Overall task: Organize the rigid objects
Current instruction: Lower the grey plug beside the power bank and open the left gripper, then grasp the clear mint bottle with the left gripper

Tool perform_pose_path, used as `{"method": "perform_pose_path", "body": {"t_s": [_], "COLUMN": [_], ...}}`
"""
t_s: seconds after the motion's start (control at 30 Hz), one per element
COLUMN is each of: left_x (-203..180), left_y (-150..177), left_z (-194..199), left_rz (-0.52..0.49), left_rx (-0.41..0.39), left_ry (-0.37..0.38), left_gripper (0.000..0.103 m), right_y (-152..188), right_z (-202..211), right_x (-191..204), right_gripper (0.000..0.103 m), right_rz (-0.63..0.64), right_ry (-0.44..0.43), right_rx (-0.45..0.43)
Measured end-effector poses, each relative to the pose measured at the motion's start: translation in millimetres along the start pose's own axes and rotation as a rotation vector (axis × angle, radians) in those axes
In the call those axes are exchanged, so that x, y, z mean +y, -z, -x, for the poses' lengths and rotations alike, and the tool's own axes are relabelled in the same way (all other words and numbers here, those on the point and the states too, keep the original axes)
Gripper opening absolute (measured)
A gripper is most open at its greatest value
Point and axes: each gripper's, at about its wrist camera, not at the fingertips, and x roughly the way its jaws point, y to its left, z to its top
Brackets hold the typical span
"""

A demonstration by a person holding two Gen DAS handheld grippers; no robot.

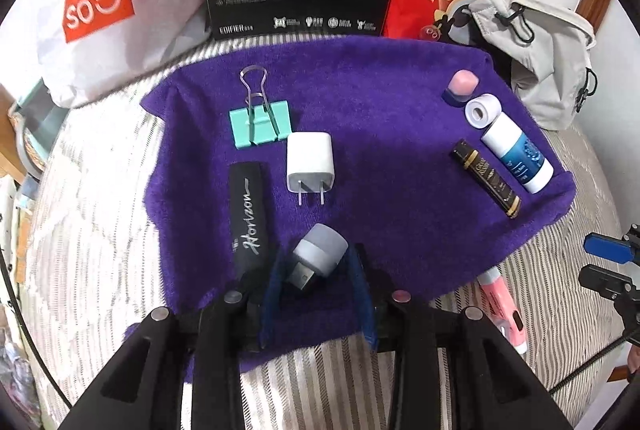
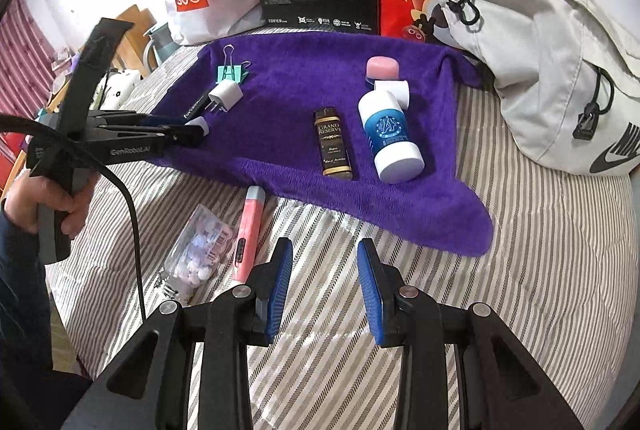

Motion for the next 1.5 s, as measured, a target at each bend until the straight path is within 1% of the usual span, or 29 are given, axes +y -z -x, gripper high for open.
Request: {"method": "perform_pose_path", "body": {"t_s": [0.07,0.2,0.27,0.3,0.37,0.53,0.73,0.93,1.0,1.03,1.07,1.23,1.5], "left_x": [-2,-10,-15,-18,-26,-48,-76,-90,-91,-92,-91,-88,-101], "left_y": [2,9,15,19,26,44,56,66,69,70,72,75,73], "left_z": [11,30,38,42,49,55,50,34,28,25,23,14,11], "left_rz": [-0.005,-0.016,-0.017,-0.018,-0.019,-0.012,-0.03,-0.048,-0.056,-0.062,-0.065,-0.041,-0.097], "left_rx": [-0.021,-0.044,-0.055,-0.062,-0.068,-0.062,-0.029,0.022,0.039,0.044,0.046,0.068,0.046], "left_ry": [-0.017,-0.009,0.001,0.014,0.045,0.112,0.164,0.15,0.106,0.085,0.079,0.086,0.013], "left_gripper": [0.032,0.033,0.037,0.04,0.042,0.042,0.042,0.042,0.042,0.043,0.05,0.052,0.052], "right_y": [3,9,13,16,20,34,50,60,63,64,65,65,63], "right_z": [2,7,11,14,17,25,30,31,31,30,30,24,16], "right_x": [-1,-5,-8,-11,-13,-21,-28,-32,-33,-33,-33,-31,-29], "right_gripper": [0.034,0.034,0.034,0.034,0.035,0.035,0.036,0.036,0.036,0.036,0.036,0.036,0.036], "right_rz": [-0.009,-0.025,-0.037,-0.046,-0.054,-0.075,-0.095,-0.109,-0.114,-0.115,-0.117,-0.113,-0.112], "right_ry": [-0.002,0.004,0.007,0.01,0.015,0.023,0.022,0.015,0.011,0.008,0.004,-0.011,-0.015], "right_rx": [-0.002,-0.004,-0.008,-0.01,-0.01,-0.01,0.0,0.002,0.004,0.004,0.006,0.017,0.034]}}
